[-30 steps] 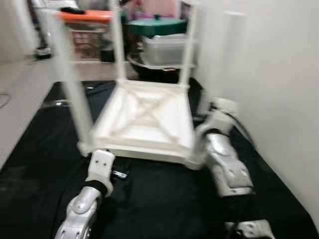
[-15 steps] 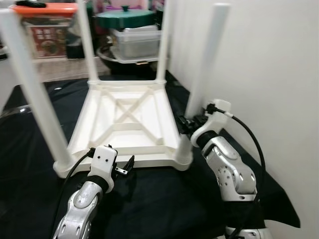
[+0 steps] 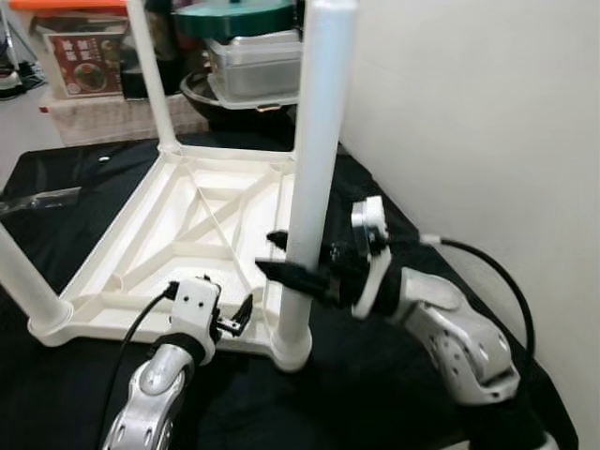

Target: Building children table

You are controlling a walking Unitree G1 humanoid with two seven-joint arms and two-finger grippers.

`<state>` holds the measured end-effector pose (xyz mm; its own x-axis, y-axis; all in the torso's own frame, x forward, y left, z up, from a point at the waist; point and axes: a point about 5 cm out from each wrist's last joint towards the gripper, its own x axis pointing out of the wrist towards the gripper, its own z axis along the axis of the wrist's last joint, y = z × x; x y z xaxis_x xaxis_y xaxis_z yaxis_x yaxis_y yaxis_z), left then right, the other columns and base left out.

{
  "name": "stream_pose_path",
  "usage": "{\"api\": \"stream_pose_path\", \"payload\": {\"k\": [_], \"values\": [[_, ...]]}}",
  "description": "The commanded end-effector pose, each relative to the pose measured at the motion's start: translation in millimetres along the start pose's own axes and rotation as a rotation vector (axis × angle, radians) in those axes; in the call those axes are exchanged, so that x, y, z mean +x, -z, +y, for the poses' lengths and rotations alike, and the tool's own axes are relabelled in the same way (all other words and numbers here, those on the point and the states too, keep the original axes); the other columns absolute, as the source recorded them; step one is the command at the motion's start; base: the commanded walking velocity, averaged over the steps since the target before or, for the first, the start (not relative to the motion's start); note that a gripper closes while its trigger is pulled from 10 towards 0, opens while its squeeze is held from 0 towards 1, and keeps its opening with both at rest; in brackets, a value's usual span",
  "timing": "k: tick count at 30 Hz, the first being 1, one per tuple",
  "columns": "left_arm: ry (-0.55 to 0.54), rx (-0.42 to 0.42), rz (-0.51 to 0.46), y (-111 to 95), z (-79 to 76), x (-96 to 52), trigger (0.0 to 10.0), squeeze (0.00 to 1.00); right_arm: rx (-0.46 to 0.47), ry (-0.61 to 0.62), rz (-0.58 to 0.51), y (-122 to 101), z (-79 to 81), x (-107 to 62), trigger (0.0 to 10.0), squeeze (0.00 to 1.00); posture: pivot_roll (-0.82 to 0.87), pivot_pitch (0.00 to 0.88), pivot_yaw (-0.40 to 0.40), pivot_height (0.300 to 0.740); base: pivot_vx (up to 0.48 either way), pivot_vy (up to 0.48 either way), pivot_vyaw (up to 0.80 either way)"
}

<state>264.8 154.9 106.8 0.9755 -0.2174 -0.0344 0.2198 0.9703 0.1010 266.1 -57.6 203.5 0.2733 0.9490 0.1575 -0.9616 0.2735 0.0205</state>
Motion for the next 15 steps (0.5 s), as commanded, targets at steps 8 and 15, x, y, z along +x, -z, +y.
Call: {"api": "stream_pose_path", "payload": {"k": [8, 15], "values": [[0.009, 0.005, 0.010, 2, -3.1, -0.7, 10.0, 0.00, 0.045, 1.338, 0.219, 48, -90.7, -71.0, 0.0, 0.00, 0.09, 0.000, -0.057, 0.740, 0.000, 0.000, 0.00], [0.030, 0.003, 0.014, 4, -8.3, 0.8, 10.0, 0.00, 0.029, 1.482, 0.164, 43, -80.0, -80.2, 6.0, 0.00, 0.07, 0.000, -0.034, 0.740, 0.000, 0.000, 0.00]]}}
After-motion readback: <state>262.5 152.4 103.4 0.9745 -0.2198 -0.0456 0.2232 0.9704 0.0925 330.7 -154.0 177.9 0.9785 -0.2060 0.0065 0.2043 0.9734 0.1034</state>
